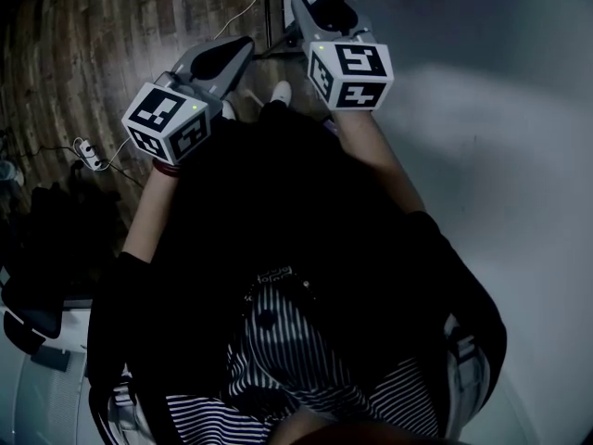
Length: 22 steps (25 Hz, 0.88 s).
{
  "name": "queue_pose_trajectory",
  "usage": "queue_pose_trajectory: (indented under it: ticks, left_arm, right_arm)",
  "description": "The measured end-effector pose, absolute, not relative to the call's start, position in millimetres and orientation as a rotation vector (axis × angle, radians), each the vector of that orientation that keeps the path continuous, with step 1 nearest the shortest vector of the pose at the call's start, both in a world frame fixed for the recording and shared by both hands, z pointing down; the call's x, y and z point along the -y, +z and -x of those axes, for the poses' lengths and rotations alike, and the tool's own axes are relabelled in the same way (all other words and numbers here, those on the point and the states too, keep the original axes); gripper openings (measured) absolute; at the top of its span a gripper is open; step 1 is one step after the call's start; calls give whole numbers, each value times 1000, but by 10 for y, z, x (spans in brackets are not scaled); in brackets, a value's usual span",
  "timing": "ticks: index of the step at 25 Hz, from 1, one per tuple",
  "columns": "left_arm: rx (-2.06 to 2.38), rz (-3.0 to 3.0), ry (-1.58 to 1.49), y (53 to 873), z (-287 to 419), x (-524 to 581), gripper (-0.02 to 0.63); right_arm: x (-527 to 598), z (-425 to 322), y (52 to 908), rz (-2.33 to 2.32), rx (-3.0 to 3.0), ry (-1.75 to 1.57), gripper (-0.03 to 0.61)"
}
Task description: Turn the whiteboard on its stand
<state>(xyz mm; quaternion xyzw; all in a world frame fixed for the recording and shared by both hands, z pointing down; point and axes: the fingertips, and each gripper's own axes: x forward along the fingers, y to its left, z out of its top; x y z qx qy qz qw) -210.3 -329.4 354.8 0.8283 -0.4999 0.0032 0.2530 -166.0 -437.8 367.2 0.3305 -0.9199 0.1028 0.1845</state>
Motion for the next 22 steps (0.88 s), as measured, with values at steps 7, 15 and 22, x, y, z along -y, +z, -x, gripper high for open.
queue_pose_trajectory:
  ticks: [7, 15, 22]
  left_arm:
    - [1299, -2288, 8, 3517, 1913, 3348, 6]
    - [1221, -2325, 22, 3519, 1699, 3328, 6]
    - [1164, -2358, 32, 3529, 1573, 3288, 6]
  right_arm:
    - [4157, 1273, 3647, -947, 2571, 292, 169]
    - [4180, 803, 3572, -1062, 2535, 336, 160]
    - [4248, 522, 3575, -1103, 2503, 313, 160]
